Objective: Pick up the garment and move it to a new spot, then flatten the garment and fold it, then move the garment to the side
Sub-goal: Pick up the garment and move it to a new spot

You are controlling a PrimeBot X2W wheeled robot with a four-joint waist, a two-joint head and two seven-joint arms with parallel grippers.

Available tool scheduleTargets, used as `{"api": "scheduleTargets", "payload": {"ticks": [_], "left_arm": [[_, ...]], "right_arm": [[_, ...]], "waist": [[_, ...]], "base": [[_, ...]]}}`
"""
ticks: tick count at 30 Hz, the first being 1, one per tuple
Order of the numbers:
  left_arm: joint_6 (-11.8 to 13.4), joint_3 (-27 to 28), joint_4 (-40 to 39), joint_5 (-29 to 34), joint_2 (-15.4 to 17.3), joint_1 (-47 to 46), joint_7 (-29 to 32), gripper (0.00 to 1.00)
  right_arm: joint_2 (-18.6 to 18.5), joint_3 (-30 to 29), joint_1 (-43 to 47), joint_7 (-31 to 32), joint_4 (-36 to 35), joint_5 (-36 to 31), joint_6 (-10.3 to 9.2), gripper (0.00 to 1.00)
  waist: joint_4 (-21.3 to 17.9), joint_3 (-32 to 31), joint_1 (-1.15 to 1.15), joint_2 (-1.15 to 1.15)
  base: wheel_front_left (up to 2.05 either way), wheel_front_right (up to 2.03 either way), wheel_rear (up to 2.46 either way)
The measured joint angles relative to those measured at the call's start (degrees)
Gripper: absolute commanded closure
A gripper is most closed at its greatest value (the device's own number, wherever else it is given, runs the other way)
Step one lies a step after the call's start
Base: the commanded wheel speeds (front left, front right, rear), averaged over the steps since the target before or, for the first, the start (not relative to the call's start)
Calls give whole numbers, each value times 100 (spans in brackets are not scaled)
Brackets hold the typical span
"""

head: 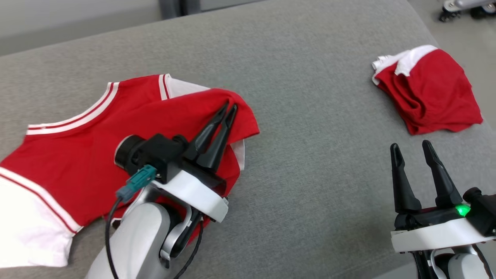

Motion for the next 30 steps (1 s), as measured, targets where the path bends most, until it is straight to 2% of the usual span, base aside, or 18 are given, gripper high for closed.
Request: {"api": "scheduleTargets", "payload": {"ticks": [5, 10, 11, 12, 13, 18, 26, 30], "left_arm": [[-37, -110, 657, -41, -94, -79, 86, 100], [-133, -201, 1179, -74, -94, -85, 180, 100], [-163, -218, 1280, -116, -99, -86, 221, 92], [-179, -223, 1366, -162, -108, -86, 247, 48], [-179, -214, 1417, -179, -110, -88, 232, 0], [-169, -200, 1517, -176, -91, -97, 23, 0], [116, 164, 1363, -221, 51, 121, -557, 0], [260, 550, 1322, -401, 266, 311, -766, 0]], "right_arm": [[1, 86, -112, -149, 193, 167, 0, 0], [2, 129, -144, -243, 324, 230, 1, 0], [2, 133, -170, -250, 361, 231, 0, 0], [2, 125, -194, -264, 402, 231, 0, 0], [3, 114, -206, -292, 424, 231, 0, 0], [3, 68, -205, -302, 486, 210, 0, 0], [5, -45, -179, -279, 485, -3, 1, 0], [8, -99, -110, -167, 446, -113, 0, 0]], "waist": [[-307, 284, 0, 0], [-453, 441, 0, 0], [-472, 458, 0, 0], [-473, 458, 0, 0], [-462, 445, 0, 0], [-326, 302, 0, 0], [112, -8, 0, 0], [388, -173, 0, 0]], "base": [[0, 0, 0], [0, 0, 0], [0, 0, 0], [0, 0, 0], [0, 0, 0], [0, 0, 0], [0, 0, 0], [0, 0, 0]]}}
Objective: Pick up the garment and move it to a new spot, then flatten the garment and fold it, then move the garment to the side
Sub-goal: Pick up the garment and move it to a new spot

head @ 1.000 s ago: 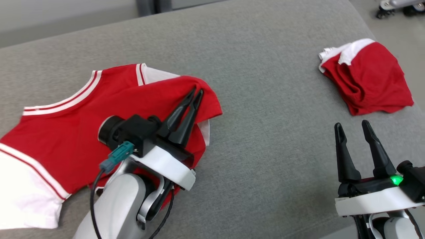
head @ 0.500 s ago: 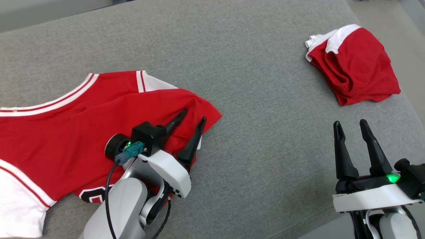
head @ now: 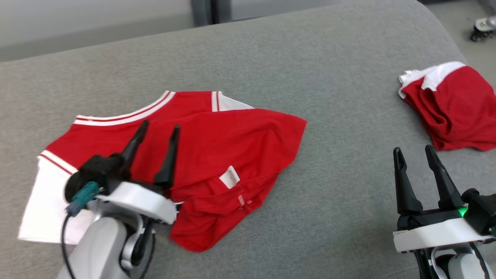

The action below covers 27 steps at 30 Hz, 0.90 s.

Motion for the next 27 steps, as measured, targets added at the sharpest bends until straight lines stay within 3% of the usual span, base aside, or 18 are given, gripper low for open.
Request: {"api": "scheduleTargets", "payload": {"ticks": [11, 27], "left_arm": [[245, 895, -505, -357, 673, 1076, -309, 0], [500, 860, -1368, -543, 710, 2519, -75, 0]], "right_arm": [[5, -200, 405, 374, -167, -264, 0, 0], [3, -159, 983, 791, -345, -450, 0, 0]], "waist": [[762, -609, 0, 0], [1021, -1471, 0, 0]], "base": [[0, 0, 0], [0, 0, 0]]}}
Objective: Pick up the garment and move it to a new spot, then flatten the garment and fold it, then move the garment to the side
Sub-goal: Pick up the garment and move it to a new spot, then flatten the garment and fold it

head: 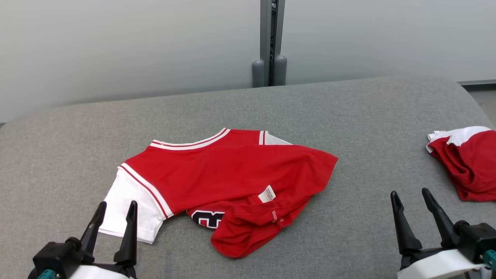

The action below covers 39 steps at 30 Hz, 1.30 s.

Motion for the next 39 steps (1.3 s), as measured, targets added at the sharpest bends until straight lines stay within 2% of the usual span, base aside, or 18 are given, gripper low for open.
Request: {"api": "scheduleTargets", "payload": {"ticks": [9, 30, 39], "left_arm": [[90, -67, -138, -9, 3, 279, 56, 0], [198, -79, -231, -67, 22, 360, 101, 0], [196, -131, -215, -67, -1, 155, 73, 0]], "right_arm": [[-104, -47, 244, 247, -268, -73, 0, 0], [-76, -58, 328, 297, -543, -67, 0, 0], [-76, -110, 318, 293, -532, -59, 0, 0]], "waist": [[-45, -202, 0, 0], [-42, -178, 0, 0], [142, -99, 0, 0]], "base": [[0, 0, 0], [0, 0, 0], [0, 0, 0]]}}
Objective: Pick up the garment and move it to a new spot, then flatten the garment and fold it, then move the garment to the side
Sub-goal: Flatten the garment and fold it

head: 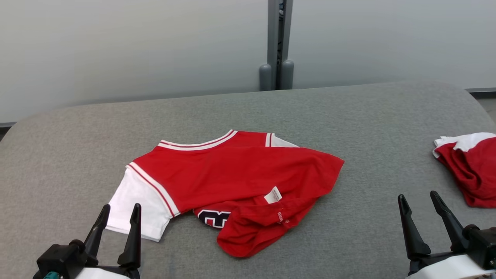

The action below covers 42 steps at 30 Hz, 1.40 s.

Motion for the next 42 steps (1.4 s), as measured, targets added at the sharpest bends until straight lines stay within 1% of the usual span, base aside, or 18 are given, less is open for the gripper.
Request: {"api": "scheduleTargets", "payload": {"ticks": [6, 10, 14, 18, 26, 28, 29, 30, 33, 36, 37, 38, 39, 42], "left_arm": [[-23, -11, 23, 8, 1, -90, -26, 0], [-57, -34, 19, 15, -4, -286, -57, 0], [-119, -101, 38, 52, -49, -498, -94, 0], [-176, -152, 110, 66, -130, -686, -158, 0], [-309, -248, 344, 88, -346, -978, -303, 0], [-349, -259, 423, 88, -385, -1006, -330, 0], [-388, -285, 486, 92, -427, -1085, -357, 0], [-414, -288, 510, 108, -446, -1107, -363, 0], [-430, -283, 569, 115, -521, -1112, -381, 0], [-438, -231, 626, 125, -561, -1122, -411, 0], [-465, -211, 641, 127, -568, -1127, -413, 0], [-478, -199, 657, 147, -578, -1135, -414, 0], [-481, -199, 672, 168, -592, -1153, -415, 0], [-522, -179, 700, 207, -621, -1197, -430, 0]], "right_arm": [[-27, 57, -62, -2, 18, 3, 0, 0], [-96, 303, -261, -9, 116, 32, 0, 0], [-250, 799, -690, -33, 339, 107, 0, 0], [-415, 1486, -1166, -47, 668, 202, 0, 0], [-697, 2920, -2182, 3, 1634, 492, 1, 0], [-782, 3111, -2382, 53, 1972, 546, 1, 0], [-837, 3207, -2510, 77, 2268, 627, 1, 0], [-869, 3237, -2544, 94, 2379, 662, 1, 0], [-944, 3275, -2569, 51, 2555, 764, 1, 0], [-976, 3340, -2528, 53, 2585, 839, 1, 0], [-980, 3343, -2485, 54, 2579, 873, 1, 56], [-985, 3350, -2446, 62, 2577, 907, 1, 79], [-988, 3355, -2427, 73, 2572, 940, 1, 100], [-991, 3327, -2401, 57, 2476, 969, 1, 100]], "waist": [[229, 77, 0, 0], [443, 182, 0, 0], [690, 345, 0, 0], [982, 510, 0, 0], [1598, 804, 0, 0], [1724, 869, 0, 0], [1831, 925, 0, 0], [1881, 950, 0, 0], [1975, 1026, 0, 0], [1960, 1073, 0, 0], [1939, 1081, 0, 0], [1913, 1089, 0, 0], [1886, 1096, 0, 0], [1808, 1103, 0, 0]], "base": [[0, 0, 0], [0, 0, 0], [0, 0, 0], [0, 0, 0], [0, 0, 0], [0, 0, 0], [0, 0, 0], [0, 0, 0], [0, 0, 0], [0, 0, 0], [0, 0, 0], [0, 0, 0], [0, 0, 0], [0, 0, 0]]}}
